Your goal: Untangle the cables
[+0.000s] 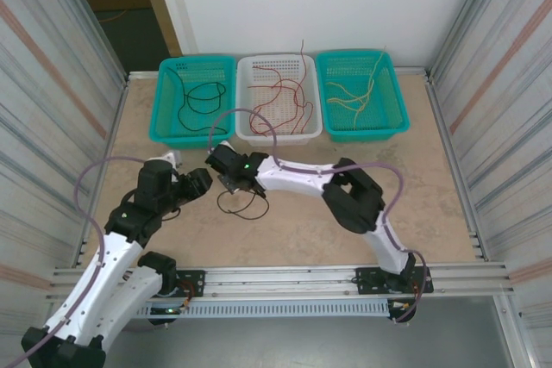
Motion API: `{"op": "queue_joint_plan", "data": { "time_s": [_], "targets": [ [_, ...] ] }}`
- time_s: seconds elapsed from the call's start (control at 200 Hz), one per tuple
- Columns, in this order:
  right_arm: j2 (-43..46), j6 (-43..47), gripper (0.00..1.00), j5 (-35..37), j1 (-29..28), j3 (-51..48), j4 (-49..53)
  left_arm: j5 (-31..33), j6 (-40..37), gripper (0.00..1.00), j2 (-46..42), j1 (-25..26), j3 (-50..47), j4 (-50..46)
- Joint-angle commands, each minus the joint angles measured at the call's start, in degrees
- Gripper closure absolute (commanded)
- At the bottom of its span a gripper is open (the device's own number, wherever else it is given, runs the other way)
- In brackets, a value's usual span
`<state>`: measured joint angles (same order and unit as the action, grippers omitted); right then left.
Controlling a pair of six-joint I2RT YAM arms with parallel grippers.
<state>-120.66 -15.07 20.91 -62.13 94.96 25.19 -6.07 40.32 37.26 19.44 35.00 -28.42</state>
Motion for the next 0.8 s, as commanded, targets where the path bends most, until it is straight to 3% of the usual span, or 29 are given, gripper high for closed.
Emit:
{"op": "queue_joint_plan", "data": {
  "time_s": [0.0,0.301,0.381,0.506,0.797],
  "targets": [
    [13.00,-4.81,1.00,-3.24,0.24,-3.34,-3.41,-6.49,-0.87,0.40,-1.79,-0.42,-0.92,8.73],
    [32.48,-22.30,1.00,-26.62,8.70,-17.31,-14.83,-18.49,-0.77,0.33,-1.99,-0.03,-2.88,24.67],
    [35.54,-25.12,1.00,-30.89,10.62,-19.46,-17.82,-18.98,-2.32,0.30,-0.62,1.70,-2.11,25.83],
    [38.85,-25.43,1.00,-32.31,11.23,-19.77,-18.69,-14.11,-4.60,0.27,2.33,5.25,-0.66,23.16],
    [41.54,-25.01,1.00,-33.91,11.20,-19.24,-18.99,-13.94,-2.69,0.33,8.61,8.23,-0.64,25.30]
  ]
}}
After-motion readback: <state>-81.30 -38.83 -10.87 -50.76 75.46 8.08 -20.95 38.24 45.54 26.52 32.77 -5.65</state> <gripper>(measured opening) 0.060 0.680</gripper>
